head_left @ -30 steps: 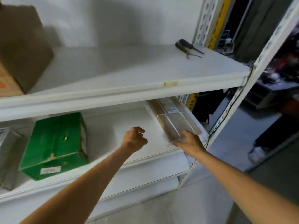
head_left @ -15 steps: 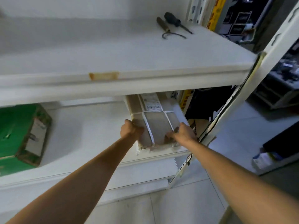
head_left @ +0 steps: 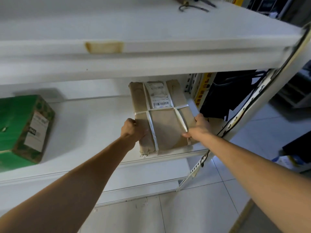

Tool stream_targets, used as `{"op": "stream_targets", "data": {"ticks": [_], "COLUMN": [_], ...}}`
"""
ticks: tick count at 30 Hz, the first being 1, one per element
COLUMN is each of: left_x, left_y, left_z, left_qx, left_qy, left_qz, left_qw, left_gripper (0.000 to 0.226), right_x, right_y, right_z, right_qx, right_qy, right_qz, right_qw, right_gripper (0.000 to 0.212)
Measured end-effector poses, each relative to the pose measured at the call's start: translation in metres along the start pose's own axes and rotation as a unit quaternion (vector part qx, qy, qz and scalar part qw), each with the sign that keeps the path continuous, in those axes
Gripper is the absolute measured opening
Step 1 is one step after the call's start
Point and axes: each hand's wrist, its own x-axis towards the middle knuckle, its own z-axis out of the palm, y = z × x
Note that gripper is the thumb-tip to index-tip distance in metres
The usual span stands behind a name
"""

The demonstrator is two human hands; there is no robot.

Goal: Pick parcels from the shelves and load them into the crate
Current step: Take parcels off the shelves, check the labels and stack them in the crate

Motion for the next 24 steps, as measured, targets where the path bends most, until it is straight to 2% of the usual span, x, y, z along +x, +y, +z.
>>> {"op": "stream_targets", "data": {"ticks": [5,10,16,20,24], "left_x": [-0.030,-0.072,-0.116,-0.158,-0.196], "left_y": [-0.024,-0.063,-0.113,-0.139,-0.159], "left_z": [-0.035,-0.085,-0.136,-0.180,-0.222], "left_qx": [0.025,0.021,0.022,0.059,0.106], "left_qy": [0.023,0.027,0.020,0.008,0.017], "left_qz": [0.046,0.058,0.079,0.088,0.108], "left_qw": [0.998,0.998,0.996,0.994,0.988], "left_gripper": [0.035,0.032,0.035,0.040,0.037], "right_x": [-0.039,-0.093,-0.176,-0.249,-0.311], "right_y": [0.021,0.024,0.029,0.030,0.027], "right_z": [0.010,0.031,0.070,0.091,0.114], "right_qx": [0.076,0.071,0.127,0.074,0.040], "right_qy": [-0.005,-0.057,-0.046,-0.033,-0.076], "right_qz": [-0.029,-0.123,-0.119,-0.121,-0.128], "right_qw": [0.997,0.988,0.984,0.989,0.988], "right_gripper": [0.060,0.100,0.107,0.104,0.097]}}
